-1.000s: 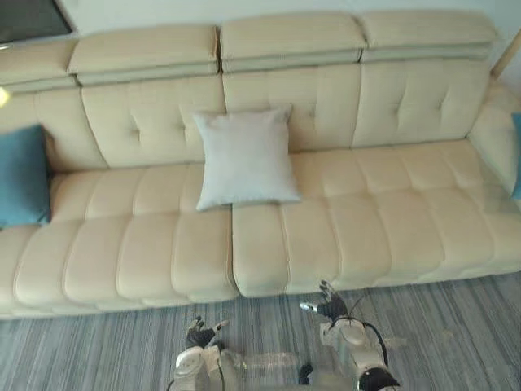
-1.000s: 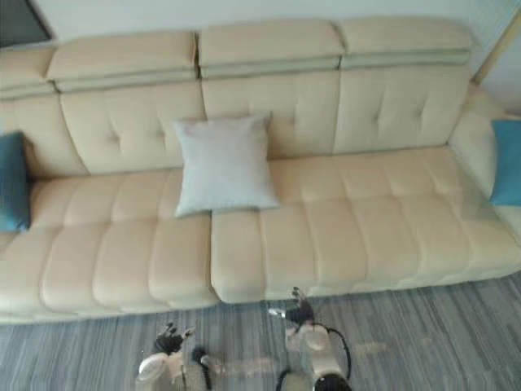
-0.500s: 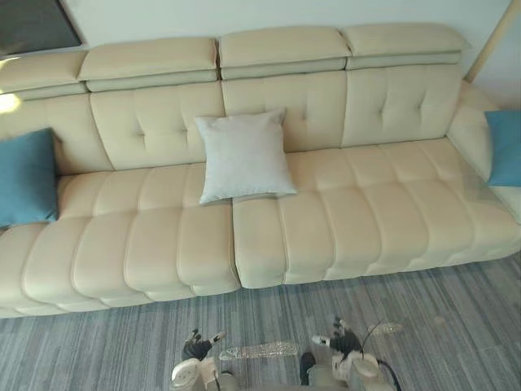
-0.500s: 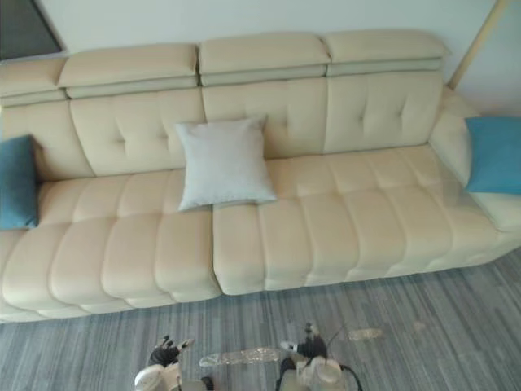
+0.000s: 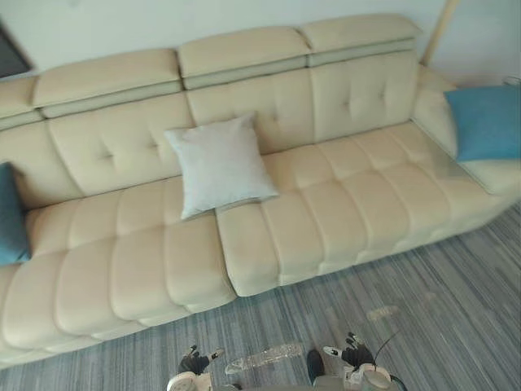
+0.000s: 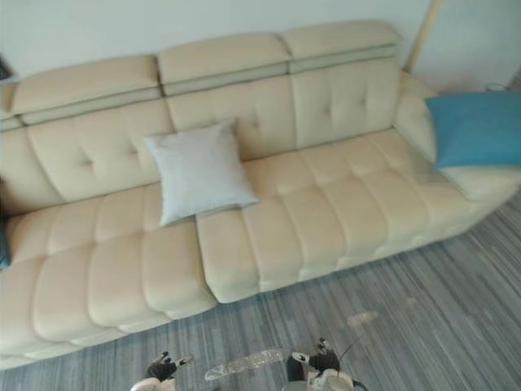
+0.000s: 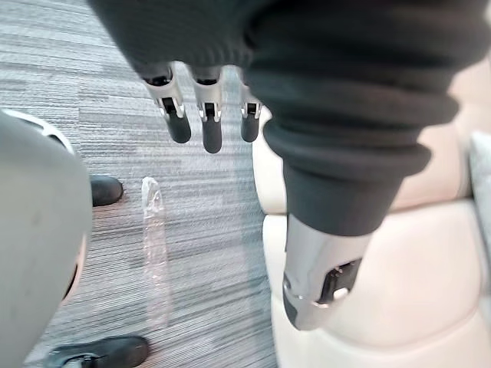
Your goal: Pick up cushions and gather them together orderly.
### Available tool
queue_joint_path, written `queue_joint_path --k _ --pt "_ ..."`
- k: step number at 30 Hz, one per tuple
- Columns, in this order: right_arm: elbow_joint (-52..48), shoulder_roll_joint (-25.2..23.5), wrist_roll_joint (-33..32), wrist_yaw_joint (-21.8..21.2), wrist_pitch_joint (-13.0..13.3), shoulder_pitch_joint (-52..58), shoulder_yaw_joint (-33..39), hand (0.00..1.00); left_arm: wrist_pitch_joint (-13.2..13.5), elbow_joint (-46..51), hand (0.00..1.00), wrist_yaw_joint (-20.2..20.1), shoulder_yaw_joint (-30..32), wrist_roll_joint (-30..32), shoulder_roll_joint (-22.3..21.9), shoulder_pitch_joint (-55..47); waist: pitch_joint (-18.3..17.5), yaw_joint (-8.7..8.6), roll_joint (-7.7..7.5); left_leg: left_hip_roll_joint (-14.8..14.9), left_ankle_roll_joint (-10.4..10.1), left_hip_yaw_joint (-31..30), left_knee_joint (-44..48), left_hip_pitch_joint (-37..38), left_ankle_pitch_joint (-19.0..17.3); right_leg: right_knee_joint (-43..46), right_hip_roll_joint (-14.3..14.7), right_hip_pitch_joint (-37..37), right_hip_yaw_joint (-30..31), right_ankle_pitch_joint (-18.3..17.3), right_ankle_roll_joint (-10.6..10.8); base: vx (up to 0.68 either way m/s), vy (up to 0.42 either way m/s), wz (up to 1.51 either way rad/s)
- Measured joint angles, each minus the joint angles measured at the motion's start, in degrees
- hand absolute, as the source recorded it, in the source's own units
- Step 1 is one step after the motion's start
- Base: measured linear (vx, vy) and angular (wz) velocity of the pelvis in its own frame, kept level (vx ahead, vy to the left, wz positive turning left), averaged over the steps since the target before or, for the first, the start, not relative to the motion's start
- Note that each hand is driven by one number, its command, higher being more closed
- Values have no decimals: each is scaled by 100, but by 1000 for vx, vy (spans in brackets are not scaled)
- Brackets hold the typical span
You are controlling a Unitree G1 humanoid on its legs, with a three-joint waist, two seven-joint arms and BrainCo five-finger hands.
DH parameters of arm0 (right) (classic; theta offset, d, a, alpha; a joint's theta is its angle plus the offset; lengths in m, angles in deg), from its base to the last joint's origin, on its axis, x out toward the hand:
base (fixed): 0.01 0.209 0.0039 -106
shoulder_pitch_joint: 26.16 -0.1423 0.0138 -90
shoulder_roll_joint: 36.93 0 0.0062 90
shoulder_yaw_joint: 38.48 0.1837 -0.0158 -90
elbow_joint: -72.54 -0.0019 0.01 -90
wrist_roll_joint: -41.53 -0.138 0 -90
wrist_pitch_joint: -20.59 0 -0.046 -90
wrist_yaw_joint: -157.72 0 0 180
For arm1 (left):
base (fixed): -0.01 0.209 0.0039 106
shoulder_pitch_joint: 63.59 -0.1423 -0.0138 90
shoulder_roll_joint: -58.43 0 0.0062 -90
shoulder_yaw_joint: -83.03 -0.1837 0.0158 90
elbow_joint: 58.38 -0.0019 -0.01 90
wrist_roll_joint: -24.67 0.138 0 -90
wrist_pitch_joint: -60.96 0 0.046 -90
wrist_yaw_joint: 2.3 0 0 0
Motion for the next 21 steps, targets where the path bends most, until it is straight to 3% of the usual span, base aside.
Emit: queue_joint_path --k 1,2,3,4,5,6,8,10,11,12,13,14,15,16,17,19,21 --pt "3 5 7 1 -7 -34 -23 0 -1 -1 0 1 1 -1 3 5 41 -4 8 82 7 292 32 -23 -96 -110 -20 -13 -397 -2 -356 -124 -13 -119" --pt "65 14 18 9 -14 -89 -45 0 -2 -5 0 6 1 -7 -29 2 99 26 133 300 -8 586 53 15 -137 -27 -49 -78 -1198 -25 -587 -84 -47 -164" --pt "157 -2 36 9 -22 -147 -118 0 -3 -2 0 7 -6 -35 12 -64 111 14 141 478 -112 976 138 130 -135 578 -105 -190 -2553 -217 -796 40 -55 -141" --pt "160 8 43 9 -22 -135 -146 0 -3 -2 0 9 -11 -46 20 -64 107 20 130 509 -137 1094 149 170 -151 707 -131 -167 -3007 -329 -867 155 -58 -135" --pt "155 49 46 18 -22 -156 -153 0 -5 -2 0 14 -57 -56 54 -80 152 30 193 557 -184 1292 207 307 -124 828 -290 -132 -3862 -368 -955 164 -41 -111" --pt "149 62 46 26 -18 -139 -163 0 -4 -1 0 12 -99 -62 52 -95 133 27 219 580 -183 1338 263 344 -123 975 -382 -127 -4319 -369 -920 178 -113 -125" --pt "122 155 46 23 -14 -138 -159 0 1 1 0 13 -188 -77 53 20 174 -38 301 646 -249 1365 207 487 -83 1139 -261 -196 -4227 -473 -721 124 -136 -86" --pt "120 235 37 21 -16 -124 -155 0 5 -3 0 3 -315 -100 43 68 206 -36 358 755 -467 1337 477 578 79 1398 -151 -343 -3873 -762 -746 111 -130 -87" --pt "119 230 31 20 -16 -94 -153 0 -2 -18 0 4 -320 -101 38 58 208 -48 364 855 -478 1279 801 521 85 1493 -124 -335 -3817 -905 -727 166 -212 -71" --pt "76 241 -41 16 -8 -1 -153 0 1 -19 0 5 -317 -105 17 52 218 -64 349 1177 -426 1044 1862 234 129 1637 -79 -242 -3700 -1128 -745 160 -184 -35" --pt "71 250 -86 21 -7 18 -154 0 0 -19 0 6 -311 -118 2 53 239 -81 348 1297 -288 933 2264 119 215 1650 -34 -173 -3672 -1176 -778 205 -238 -43" --pt "66 226 -206 35 -7 49 -163 0 18 6 0 -6 -248 -175 4 44 351 -75 271 1527 198 533 3332 -273 463 1615 59 82 -3499 -1307 -893 150 -147 -41" --pt "52 199 -220 40 -6 25 -161 0 33 6 0 0 -154 -237 3 44 405 -39 235 1487 212 274 3768 -472 308 1633 98 182 -3367 -1369 -924 218 -177 -82" --pt "58 219 -280 66 5 8 -145 0 96 61 0 18 -16 -399 -16 34 427 9 201 1100 65 -195 4069 -889 -120 1566 147 321 -3023 -1424 -965 185 -98 -80" --pt "74 227 -327 73 10 -15 -142 0 114 85 0 34 4 -467 -25 21 430 15 194 955 61 -275 4035 -1018 -205 1519 167 358 -2946 -1423 -966 228 -94 -107" --pt "132 231 -469 92 28 -142 -132 0 169 246 0 53 11 -689 -75 -65 440 86 207 377 95 -554 3181 -1621 -304 1253 324 524 -2372 -1424 -957 216 -22 -120" --pt "124 213 -508 102 33 -129 -119 0 226 298 0 55 12 -702 -114 -63 460 172 231 83 77 -886 2216 -1811 -234 1123 419 633 -2067 -1428 -944 276 37 -126"
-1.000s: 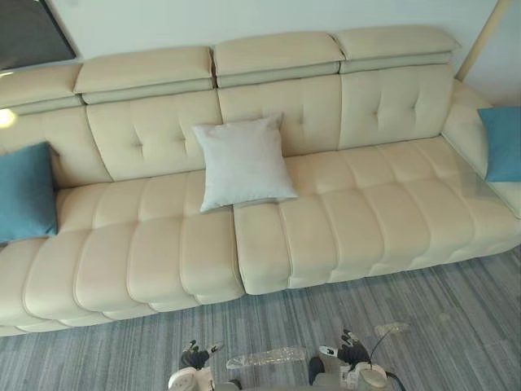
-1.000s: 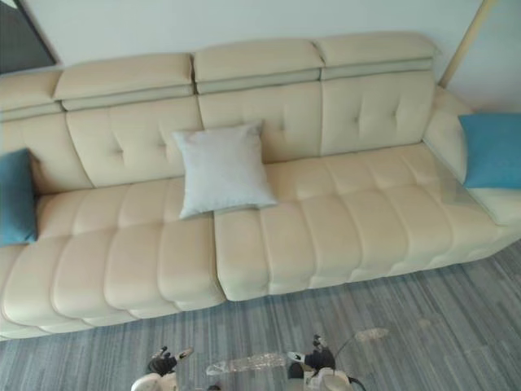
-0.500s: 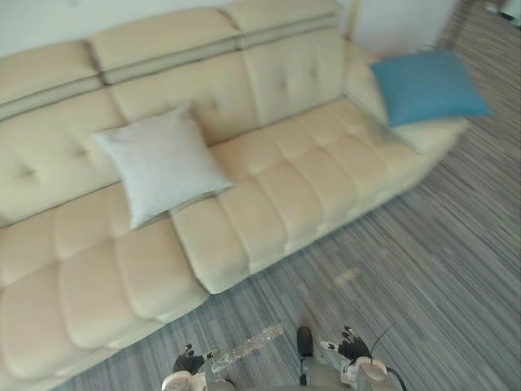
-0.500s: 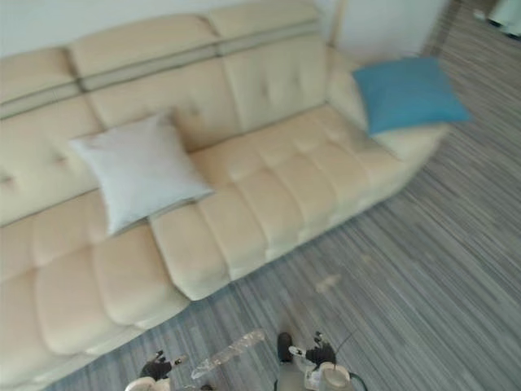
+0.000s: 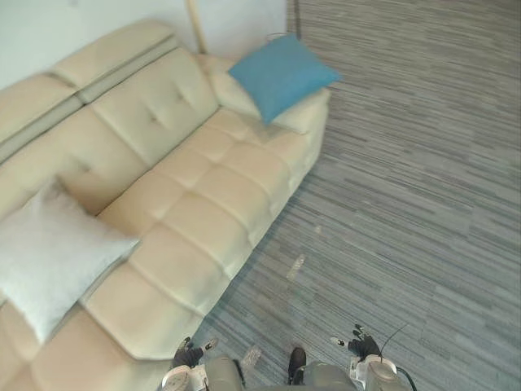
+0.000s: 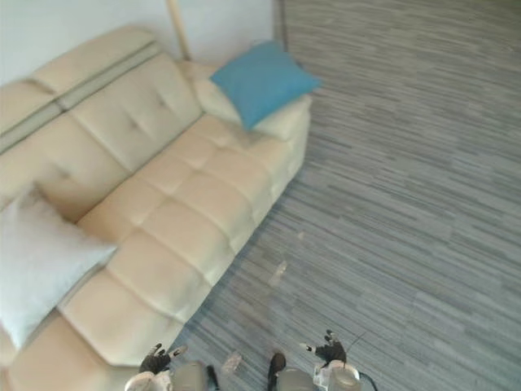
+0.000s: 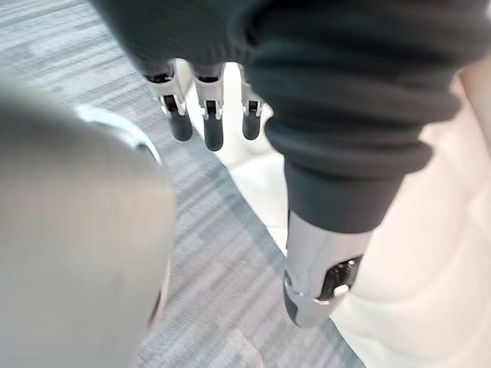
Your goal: Pick up cushions and gather them together orderly.
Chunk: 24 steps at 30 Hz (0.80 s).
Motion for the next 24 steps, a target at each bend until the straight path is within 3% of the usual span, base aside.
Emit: queue_joint_path --k 1,3,5,7,8,10,12,14,16,17,18,19,20,21,22,24 --pt "4 -30 -8 11 1 29 109 0 8 62 0 16 5 -39 -26 -1 14 62 30 -270 -96 -564 -1096 -94 305 -94 90 108 299 -26 46 305 63 -129" --pt "27 -40 -63 19 8 19 200 0 12 69 0 29 15 -91 -75 -5 -4 169 67 -365 -105 -1211 -1805 -169 676 -90 223 146 692 -138 135 287 103 -138" --pt "22 -102 -92 16 11 27 204 0 37 78 0 25 60 -91 -77 -7 -57 198 96 -270 98 -1192 -1415 -191 840 246 264 180 1034 -478 221 486 224 -149" --pt "-144 -218 -93 7 10 321 204 0 6 45 0 28 165 -81 6 -52 -236 168 -206 -389 174 -690 -1225 57 699 1184 -39 1 1206 -928 647 621 238 -123" --pt "-292 -320 -90 -29 29 446 203 0 -7 -49 0 34 162 -78 70 -55 -261 134 -312 -463 287 -414 -1227 360 539 2402 -207 -430 1161 -959 938 401 144 -76" --pt "-425 -312 -92 -68 30 469 209 0 -49 -72 0 50 51 -69 138 -42 -193 63 -339 -510 415 -246 -1225 905 365 3779 -436 -837 919 -635 1407 526 170 -59" --pt "-406 -259 -86 -84 28 474 236 0 -107 -139 0 63 -142 58 139 -8 -131 34 -253 -484 544 -136 -1685 1761 251 4409 -760 -988 243 -835 894 478 89 -34" --pt "-407 -248 -72 -108 29 385 194 0 -118 -172 0 86 -284 156 142 44 -118 -5 -193 -337 543 -98 -2098 2222 250 4076 -734 -1207 -128 -961 738 450 5 -15" --pt "-409 -264 -73 -113 48 266 190 0 -119 -172 0 99 -453 175 140 167 -106 -43 -182 -149 543 -76 -2399 2498 250 3082 -669 -1603 -459 -894 743 493 -77 4" --pt "-401 -266 -74 -111 53 229 187 0 -119 -170 0 107 -553 228 144 210 -100 -66 -185 -84 543 -83 -2484 2584 250 2373 -604 -1753 -439 -639 765 592 -200 23" --pt "-403 -293 -75 -109 65 231 176 0 -118 -168 0 106 -732 327 178 226 -57 -176 -300 -82 521 -167 -2569 2834 237 724 -522 -1786 -222 366 776 781 -324 39" --pt "-381 -291 -74 -111 69 309 190 0 -122 -187 0 103 -728 390 219 233 -31 -254 -385 -92 292 -372 -2498 3053 89 321 -486 -1637 -17 1458 436 783 -341 22" --pt "-358 -227 -72 -107 64 243 203 0 -124 -200 0 113 -712 404 117 288 14 -219 -182 85 236 -424 -2426 3119 52 517 -337 -1630 -107 1353 441 660 -291 -2" --pt "-318 -145 -72 -99 77 164 272 0 -90 -175 0 98 -705 465 17 326 60 -206 -51 198 117 -626 -1931 2985 132 823 -249 -1628 -121 984 342 471 -222 -23" --pt "-307 -152 -74 -99 66 182 408 0 -93 -174 0 99 -660 519 -86 339 68 -208 12 279 -134 -786 -1275 2783 293 972 -202 -1510 -143 730 247 563 -266 -1" --pt "-370 -201 -103 -86 67 276 461 0 -96 -136 0 87 -539 583 -208 355 65 -239 33 330 -363 -1045 -34 2300 764 962 -198 -1198 -237 466 220 465 -226 26"
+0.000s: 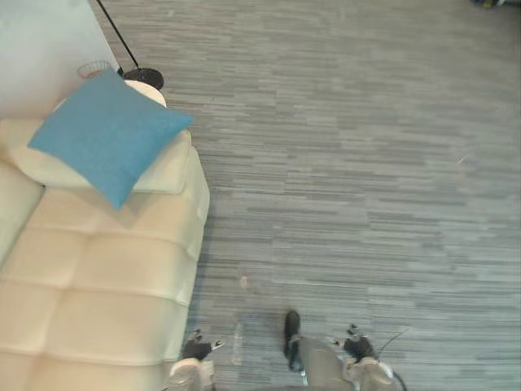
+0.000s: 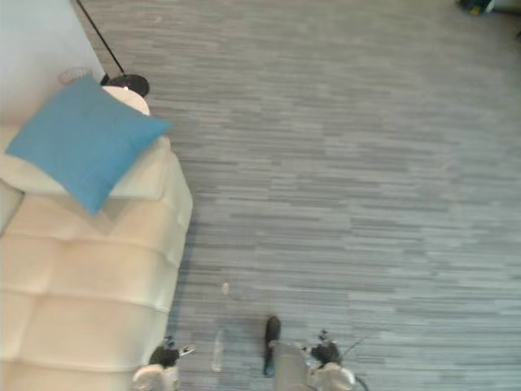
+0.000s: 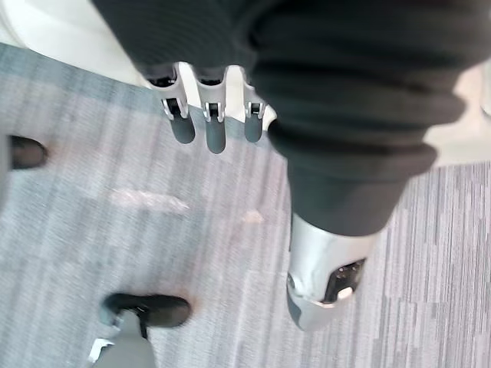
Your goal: Pick up cushions and gather them together orderly.
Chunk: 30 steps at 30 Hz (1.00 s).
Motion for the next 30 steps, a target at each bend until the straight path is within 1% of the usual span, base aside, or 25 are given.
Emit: queue_joint_path --k 1,2,4,5,6,8,9,11,12,13,14,15,16,17,18,19,20,21,22,23,25,26,28,29,30 --pt "-64 -17 0 1 3 101 -65 0 -4 88 0 -1 98 14 -134 17 46 7 -33 177 -242 -27 1570 -672 285 -249 38 543 -83 -163 -61 429 -170 31" --pt "-60 -24 -2 3 -1 101 -66 0 6 127 0 -8 94 17 -144 21 60 37 -34 229 -236 57 1932 -829 206 -324 54 700 -85 -207 -86 476 -155 27" --pt "-64 -120 -12 29 4 85 -68 0 12 272 0 -23 92 22 -121 22 83 91 -115 391 49 544 2610 -1401 -209 -643 75 1338 -137 -412 -151 380 -90 14" --pt "-63 -163 -20 40 3 62 -56 0 12 339 0 -23 87 22 -120 39 66 123 -121 443 261 964 2338 -1793 -519 -877 61 1716 -181 -432 -66 254 -44 14" --pt "-64 -168 -27 42 4 56 -52 0 13 356 0 -24 82 22 -126 41 62 132 -118 429 321 1084 2089 -1898 -602 -944 50 1807 -186 -451 -38 299 -24 10" --pt "-65 -175 -60 61 4 21 -35 0 16 400 0 -22 31 26 -138 59 44 203 -121 148 424 1325 513 -2071 -661 -1176 -64 2102 -204 -544 112 331 48 4" --pt "-62 -172 -58 95 2 53 -37 0 21 421 0 -18 25 45 -153 59 41 253 -121 -195 462 1238 -930 -2100 -375 -1317 -181 2314 -201 -633 255 385 102 4" --pt "-37 -137 -54 106 -1 85 -48 0 20 421 0 -7 -29 83 -149 63 14 280 -80 -428 407 998 -1956 -2116 109 -1430 -212 2525 -182 -755 449 502 207 -6" --pt "11 -130 -42 105 -11 80 -58 0 18 400 0 13 -141 99 -98 68 -39 340 -123 -529 559 885 -1873 -2113 701 -1456 -275 2658 -110 -903 630 581 266 -19" --pt "31 -156 -39 104 -11 75 -58 0 14 382 0 18 -180 119 -48 68 -95 344 -198 -625 698 899 -1831 -2118 790 -1438 -378 2693 -74 -985 688 508 212 -13" --pt "61 -248 -16 96 -14 83 -65 0 11 338 0 13 -183 125 -4 83 -188 332 -347 -809 764 958 -1769 -2087 580 -1311 -565 2726 -39 -1070 788 433 131 -2" --pt "54 -287 0 102 -13 118 -60 0 3 320 0 22 -183 124 3 86 -251 329 -447 -900 884 1043 -1593 -2047 372 -694 -743 2500 114 -1099 843 618 229 -7" --pt "60 -321 12 85 -14 129 -61 0 5 274 0 22 -191 124 16 87 -239 349 -472 -948 951 1102 -1505 -1806 164 654 -881 2048 362 -1056 951 498 203 -11" --pt "67 -343 14 79 -15 128 -62 0 5 245 0 22 -207 124 35 91 -226 338 -483 -973 975 1111 -1517 -1688 104 1147 -943 1884 419 -986 1063 575 244 -5" --pt "53 -372 15 67 -8 94 -67 0 -5 186 0 23 -298 122 135 96 -184 305 -534 -1064 1018 1093 -1592 -1261 -90 2572 -1107 1380 531 -775 1262 388 129 5" --pt "53 -364 14 68 -8 90 -66 0 -19 157 0 26 -357 122 169 98 -183 307 -536 -1081 1020 1083 -1656 -1048 -153 2925 -1144 1269 515 -820 1233 579 172 1" --pt "43 -342 19 69 -6 94 -79 0 -24 68 0 28 -358 122 211 66 -151 305 -458 -1081 1031 1070 -1915 -496 -177 3293 -1164 1085 390 -1011 1055 1127 -36 109" --pt "-34 -344 25 53 9 39 -97 0 -20 -13 0 38 -247 118 236 20 -154 241 -449 -825 897 547 -2282 202 -362 750 -593 399 147 -799 783 1177 -124 139" --pt "-8 -398 25 53 11 103 -100 0 -10 -6 0 42 -153 119 276 5 -200 243 -634 -980 718 389 -2269 315 -535 11 -545 423 361 209 488 1053 -211 142" --pt "33 -351 25 38 7 60 -98 0 -22 -37 0 55 -99 118 205 43 -188 281 -547 -906 645 315 -2240 411 -650 213 -528 452 281 1 464 347 -162 29" --pt "7 -252 19 43 37 -64 -16 0 -16 -4 0 52 203 120 -76 3 -204 327 -196 -642 569 222 -2093 319 -716 454 -332 426 555 -53 500 294 -173 19" --pt "-23 -215 13 48 15 -70 28 0 -15 51 0 49 304 120 -184 -1 -165 303 -137 -615 577 -6 -2016 310 -746 683 -287 400 746 -137 489 206 -149 77" --pt "-57 -208 2 37 36 159 25 0 8 81 0 12 389 115 -257 -21 -223 231 -182 -568 530 -776 -1807 163 -854 650 -355 663 558 -592 576 196 -209 153" --pt "-40 -255 1 40 33 186 26 0 13 113 0 23 474 108 -258 -7 -237 254 -271 -536 447 -806 -1670 10 -910 487 -457 841 241 -865 555 176 -238 164" --pt "-49 -262 -2 40 28 180 28 0 7 140 0 27 537 97 -260 5 -230 247 -272 -492 430 -798 -1448 -194 -916 463 -493 896 -3 -867 541 111 -192 141"
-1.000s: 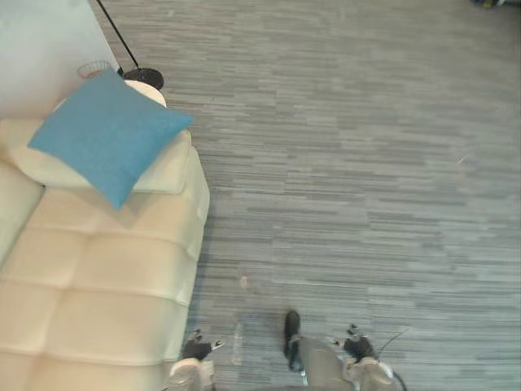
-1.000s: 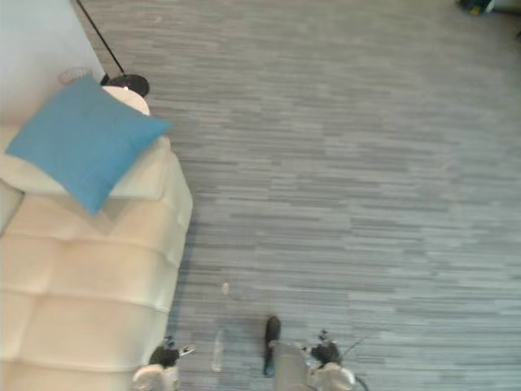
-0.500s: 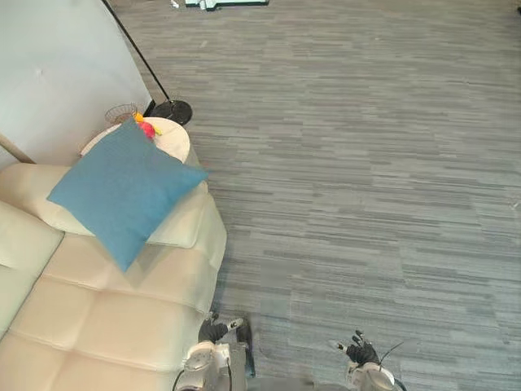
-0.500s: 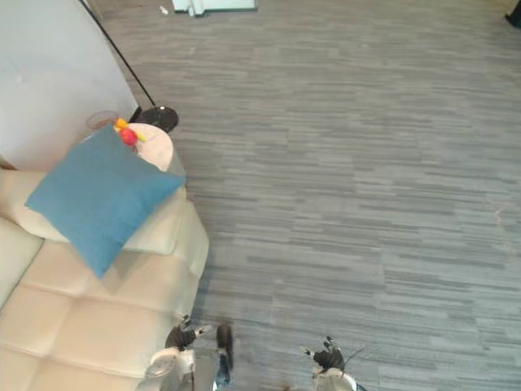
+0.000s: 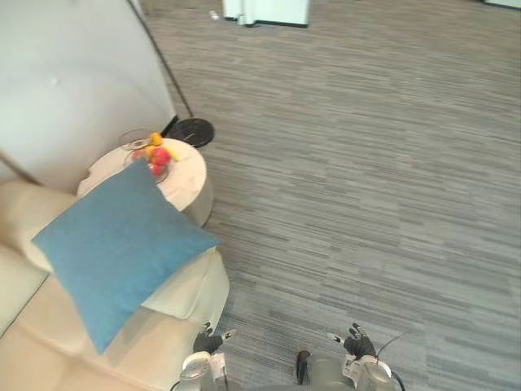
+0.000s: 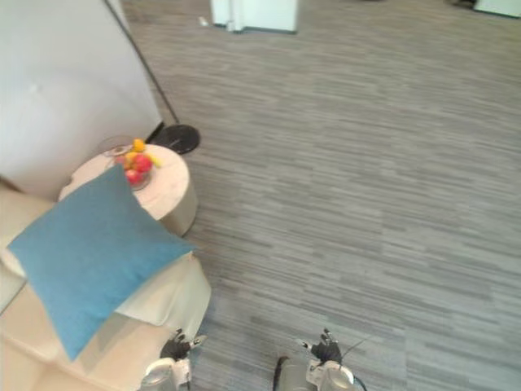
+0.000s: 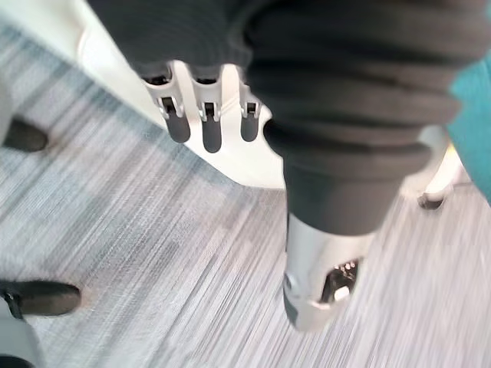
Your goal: Pick up cushions and gather them together orderly.
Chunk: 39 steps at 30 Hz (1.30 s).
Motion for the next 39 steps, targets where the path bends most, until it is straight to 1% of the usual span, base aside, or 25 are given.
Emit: queue_joint_path --k 1,2,4,5,7,8,10,11,12,15,17,18,19,20,21,23,24,25,26,27,28,30,34,37,39 --pt "-10 -9 -2 2 12 23 22 0 -1 56 0 0 10 -33 -3 -12 -4 -10 -4 26 -18 42 269 -190 11 -68 -49 93 -250 2 -6 60 -168 145" --pt "-5 -16 -5 6 9 37 99 0 3 108 0 -2 7 -59 -26 -17 0 8 13 118 -37 260 557 -357 19 -159 -90 293 -563 4 -11 33 -140 147" --pt "-5 -68 -15 21 11 23 149 0 8 121 0 -2 1 -102 -5 -40 -9 36 28 269 -154 961 547 -441 98 -342 -160 576 -981 3 -12 -2 -63 135" --pt "-6 -97 -15 29 21 -14 154 0 -5 50 0 -9 -125 -99 4 -51 -75 33 68 367 -103 1761 273 -499 141 -545 -261 698 -1430 4 -9 -8 -14 124" --pt "-5 -95 -16 31 19 -19 151 0 -22 39 0 -10 -241 -92 18 -47 -108 15 72 392 -19 2388 1 -526 254 -648 -362 711 -1684 29 35 -6 30 110" --pt "-3 -88 -17 31 18 -17 150 0 -22 45 0 -10 -296 -87 47 -41 -124 32 41 316 -6 2696 -200 -607 529 -756 -507 748 -1918 77 112 -15 62 104" --pt "0 -120 -17 32 16 -12 105 0 -21 43 0 -9 -522 -62 166 -42 -150 10 35 141 120 3022 -600 -702 858 -1038 -604 823 -2209 264 224 -18 91 105" --pt "6 -141 -16 30 11 -23 90 0 -23 39 0 -9 -583 -57 222 -44 -150 16 25 96 145 3038 -709 -688 935 -1157 -600 849 -2268 340 242 40 206 71" --pt "67 -138 0 33 -21 -76 -34 0 -25 -118 0 -17 -721 24 463 -73 -183 25 -77 -160 176 2981 -1270 -335 1182 -1314 -660 1027 -2252 544 305 23 198 34" --pt "75 -87 7 26 -21 -44 -114 0 -24 -277 0 -52 -832 28 515 -83 -201 -85 -98 -278 225 2804 -1516 -103 1274 -903 -824 1042 -2250 525 326 -8 142 26" --pt "95 -85 3 27 -23 -47 -185 0 -12 -299 0 -99 -885 31 553 -73 -174 -91 -149 -468 257 2754 -1665 -77 1223 -182 -1131 811 -2082 431 405 -46 121 26" --pt "59 -17 8 26 -24 -59 -176 0 -9 -284 0 -129 -903 35 560 -63 -78 -173 -207 -524 381 2652 -1553 -42 1074 884 -1382 382 -1504 415 249 -98 115 65" --pt "-15 25 11 28 -14 -76 -184 0 -1 -297 0 -129 -980 32 609 -35 38 -272 -173 -592 454 2341 -1452 105 1029 1866 -1354 -79 -553 480 101 -61 63 108" --pt "-1 64 10 26 -23 -37 -244 0 -28 -319 0 -129 -994 32 701 -52 52 -312 -162 -509 479 2145 -1434 197 1001 1675 -962 -165 22 94 241 1 24 102" --pt "0 63 12 25 -17 -23 -304 0 -21 -319 0 -129 -965 32 730 -51 51 -302 -188 -481 480 2095 -1435 214 1002 1437 -835 -172 134 58 225 47 -14 95" --pt "3 24 8 4 -14 12 -366 0 -11 -296 0 -118 -735 28 754 -48 31 -232 -274 -427 476 1985 -1448 189 1009 259 -388 -200 576 131 226 84 -44 77" --pt "14 2 7 0 -14 35 -377 0 -8 -293 0 -120 -667 29 756 -64 1 -233 -321 -488 438 1930 -1443 180 1002 -348 -267 -179 827 403 104 97 -70 62" --pt "24 -10 6 -1 -15 39 -387 0 -9 -291 0 -114 -628 32 756 -71 -21 -233 -358 -531 411 1888 -1441 189 984 -505 -288 -157 805 516 107 184 -124 69" --pt "33 -45 6 -1 -18 105 -397 0 -13 -299 0 -94 -490 28 726 -88 -90 -239 -411 -603 335 1790 -1412 219 929 -730 -319 -41 795 837 204 192 -111 47" --pt "18 -42 5 1 -17 121 -399 0 -11 -289 0 -84 -450 28 673 -96 -133 -239 -375 -542 281 1780 -1394 212 900 -763 -289 -6 711 850 191 264 -129 45" --pt "12 18 4 0 -18 161 -398 0 0 -279 0 -73 -431 28 598 -108 -191 -205 -276 -414 208 1740 -1394 198 904 -966 -188 102 585 847 164 197 -72 20" --pt "10 58 0 -3 -16 148 -386 0 -8 -298 0 -66 -433 28 529 -146 -234 -203 -151 -228 129 1672 -1446 216 929 -1213 -7 263 429 868 128 271 -118 19" --pt "33 92 -10 -6 -16 167 -342 0 -14 -313 0 -78 -466 28 462 -109 -249 -234 -132 -113 85 1571 -1511 319 952 -1497 91 545 207 871 119 225 -74 22" --pt "45 95 -17 -7 -12 173 -343 0 -15 -319 0 -114 -593 28 438 -99 -284 -239 -152 -127 6 1554 -1510 406 909 -1726 84 786 147 876 113 117 5 13" --pt "-2 89 -100 0 -2 164 -334 0 -13 -324 0 -94 -692 18 495 -99 -325 -251 -180 -177 3 1548 -1509 409 906 -1886 55 870 149 938 140 71 38 3"
